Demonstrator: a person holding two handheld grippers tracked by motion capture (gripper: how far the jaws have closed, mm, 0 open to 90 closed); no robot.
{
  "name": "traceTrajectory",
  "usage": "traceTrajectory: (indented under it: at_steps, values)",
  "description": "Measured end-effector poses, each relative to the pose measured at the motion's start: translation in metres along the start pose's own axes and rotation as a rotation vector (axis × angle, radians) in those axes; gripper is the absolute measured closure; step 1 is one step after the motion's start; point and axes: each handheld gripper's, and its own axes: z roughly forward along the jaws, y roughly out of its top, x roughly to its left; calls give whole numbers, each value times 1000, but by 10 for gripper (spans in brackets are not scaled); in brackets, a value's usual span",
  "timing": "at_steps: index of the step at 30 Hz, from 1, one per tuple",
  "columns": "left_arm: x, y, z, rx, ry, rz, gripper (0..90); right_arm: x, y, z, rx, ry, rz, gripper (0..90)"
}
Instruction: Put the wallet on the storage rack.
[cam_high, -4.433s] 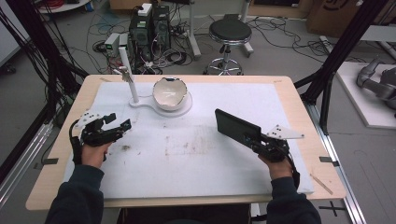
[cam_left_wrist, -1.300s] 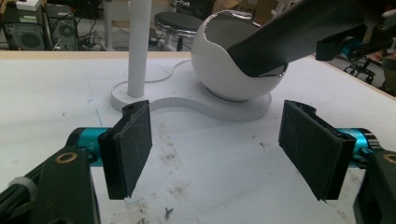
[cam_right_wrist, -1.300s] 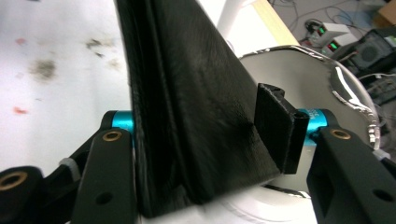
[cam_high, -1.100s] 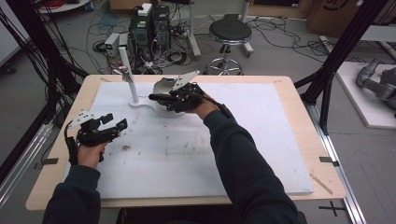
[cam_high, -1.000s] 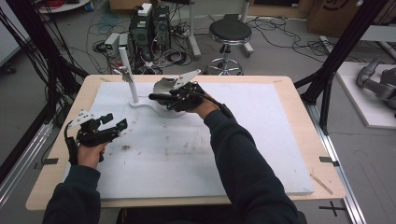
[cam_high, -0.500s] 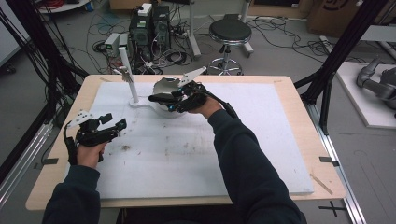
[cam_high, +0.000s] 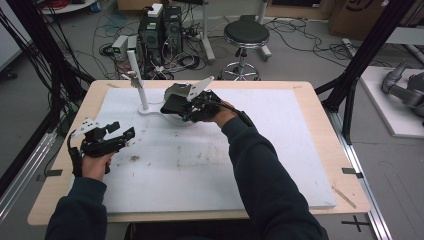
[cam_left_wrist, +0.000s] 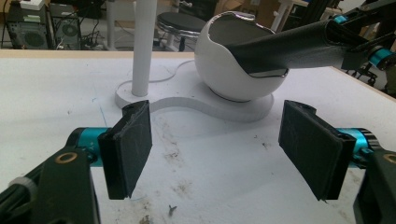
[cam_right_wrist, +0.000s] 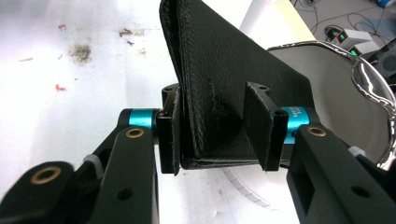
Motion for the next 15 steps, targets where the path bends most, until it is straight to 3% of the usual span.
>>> traceTrajectory:
  at_steps: [2, 4, 9, 15]
  values:
    - [0, 0, 0, 0, 1, 0, 257, 0, 1, 0, 7, -7, -10, 588]
    - [0, 0, 0, 1, 0, 1, 257, 0, 0, 2, 19, -14, 13, 517]
    - [0, 0, 1, 1, 0, 0, 257, 1, -1, 3, 40, -23, 105, 392]
    - [0, -1, 1, 2, 2, -2, 257, 5, -11, -12, -42, -51, 138, 360]
